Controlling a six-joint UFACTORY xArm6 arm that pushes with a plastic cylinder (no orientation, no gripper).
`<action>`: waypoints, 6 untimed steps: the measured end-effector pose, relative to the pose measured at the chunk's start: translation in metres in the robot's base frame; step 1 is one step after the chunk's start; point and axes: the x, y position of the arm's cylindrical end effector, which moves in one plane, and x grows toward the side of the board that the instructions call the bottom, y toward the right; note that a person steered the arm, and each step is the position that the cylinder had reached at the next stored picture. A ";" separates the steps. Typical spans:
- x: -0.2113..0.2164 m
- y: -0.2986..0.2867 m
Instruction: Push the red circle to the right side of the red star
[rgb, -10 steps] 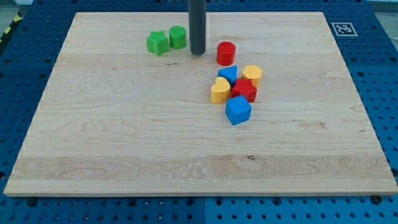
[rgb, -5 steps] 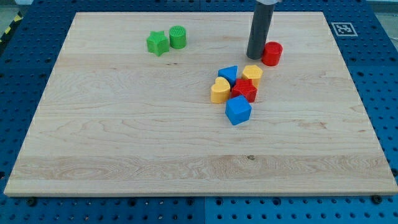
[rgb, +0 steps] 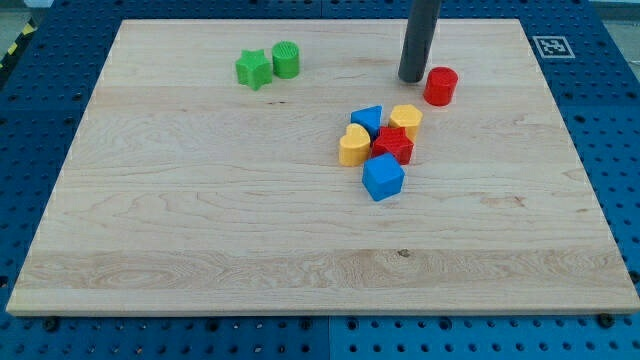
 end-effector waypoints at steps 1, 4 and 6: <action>0.018 0.020; 0.050 0.072; 0.082 0.085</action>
